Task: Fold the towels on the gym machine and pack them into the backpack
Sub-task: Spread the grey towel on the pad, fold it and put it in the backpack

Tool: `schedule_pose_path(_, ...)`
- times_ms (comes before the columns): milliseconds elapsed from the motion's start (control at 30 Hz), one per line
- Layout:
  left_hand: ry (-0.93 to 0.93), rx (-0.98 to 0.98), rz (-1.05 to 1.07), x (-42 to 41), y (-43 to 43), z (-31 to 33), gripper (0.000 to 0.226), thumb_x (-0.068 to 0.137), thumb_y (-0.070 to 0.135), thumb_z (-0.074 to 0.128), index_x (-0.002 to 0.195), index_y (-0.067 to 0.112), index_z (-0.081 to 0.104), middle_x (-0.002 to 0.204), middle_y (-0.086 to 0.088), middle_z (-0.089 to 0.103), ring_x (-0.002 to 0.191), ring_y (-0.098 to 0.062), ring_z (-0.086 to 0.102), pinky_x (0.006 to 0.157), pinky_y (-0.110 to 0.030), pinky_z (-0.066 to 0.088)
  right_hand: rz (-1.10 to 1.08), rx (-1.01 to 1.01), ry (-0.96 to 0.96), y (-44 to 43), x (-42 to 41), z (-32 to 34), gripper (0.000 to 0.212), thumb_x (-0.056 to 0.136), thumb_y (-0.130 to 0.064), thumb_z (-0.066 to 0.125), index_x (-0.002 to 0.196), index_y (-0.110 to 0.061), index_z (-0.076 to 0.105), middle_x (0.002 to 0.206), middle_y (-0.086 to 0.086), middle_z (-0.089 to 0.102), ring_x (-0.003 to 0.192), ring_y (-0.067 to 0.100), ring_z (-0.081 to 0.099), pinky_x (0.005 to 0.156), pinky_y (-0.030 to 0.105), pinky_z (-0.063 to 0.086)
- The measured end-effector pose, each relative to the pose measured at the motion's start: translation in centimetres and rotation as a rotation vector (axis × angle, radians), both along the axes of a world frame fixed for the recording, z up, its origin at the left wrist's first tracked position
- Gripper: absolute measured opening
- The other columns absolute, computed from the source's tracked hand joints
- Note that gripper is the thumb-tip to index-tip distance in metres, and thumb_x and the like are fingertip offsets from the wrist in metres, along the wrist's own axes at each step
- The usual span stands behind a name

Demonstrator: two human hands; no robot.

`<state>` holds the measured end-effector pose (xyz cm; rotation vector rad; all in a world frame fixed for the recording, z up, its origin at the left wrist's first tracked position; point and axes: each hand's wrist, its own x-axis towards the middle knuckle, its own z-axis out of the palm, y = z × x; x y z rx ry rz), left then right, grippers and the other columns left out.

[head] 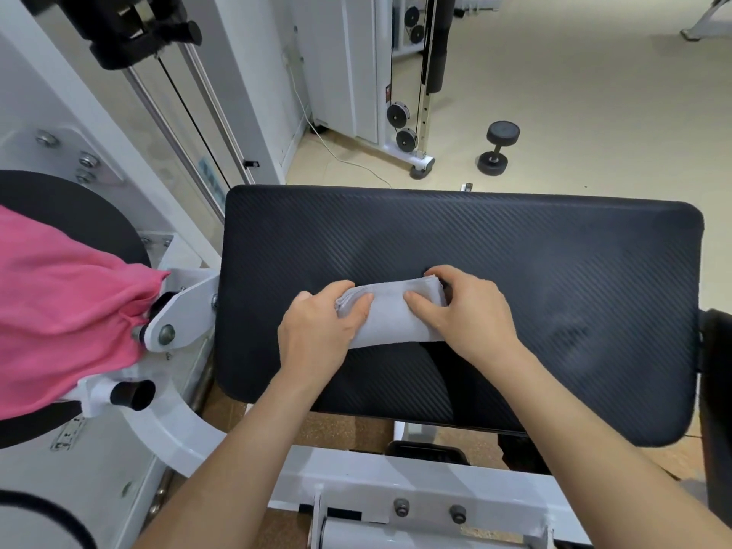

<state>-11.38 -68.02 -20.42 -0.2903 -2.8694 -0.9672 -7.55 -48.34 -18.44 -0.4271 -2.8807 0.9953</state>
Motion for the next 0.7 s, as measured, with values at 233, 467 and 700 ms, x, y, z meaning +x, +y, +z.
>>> schedule_pose_path(233, 0.004, 0.021, -0.131, 0.5, -1.4, -1.1, 0.035, 0.083, 0.054, 0.058, 0.097, 0.022, 0.059, 0.100, 0.008, 0.051, 0.095, -0.010, 0.045, 0.072, -0.024, 0.038, 0.177, 0.032, -0.131, 0.6, 1.1, 0.5, 0.038, 0.078, -0.046, 0.074, 0.098, -0.025, 0.049, 0.100, -0.005, 0.052, 0.091, 0.014, 0.048, 0.070, 0.031, 0.042)
schedule_pose_path(467, -0.684, 0.693, -0.022, 5.3, -3.5, 0.3, 0.045, 0.071, 0.052, 0.080, 0.105, 0.024, 0.071, 0.100, -0.002, 0.072, 0.094, -0.023, 0.068, 0.069, -0.027, 0.053, 0.196, -0.785, -0.077, -0.2, 4.4, 2.4, 0.031, 0.075, -0.020, 0.082, 0.097, -0.024, 0.060, 0.098, 0.010, 0.068, 0.085, 0.023, 0.065, 0.073, 0.040, 0.052)
schedule_pose_path(700, -1.040, 1.448, 0.004, 16.0, -3.8, 2.0, 0.043, 0.088, 0.042, 0.060, 0.123, 0.017, 0.062, 0.120, -0.014, 0.068, 0.098, -0.028, 0.066, 0.073, -0.039, 0.053, -0.179, -1.129, 0.004, -5.3, 11.3, 2.9, 0.041, 0.079, -0.022, 0.078, 0.118, -0.018, 0.063, 0.116, 0.013, 0.067, 0.090, 0.022, 0.065, 0.068, 0.035, 0.053)
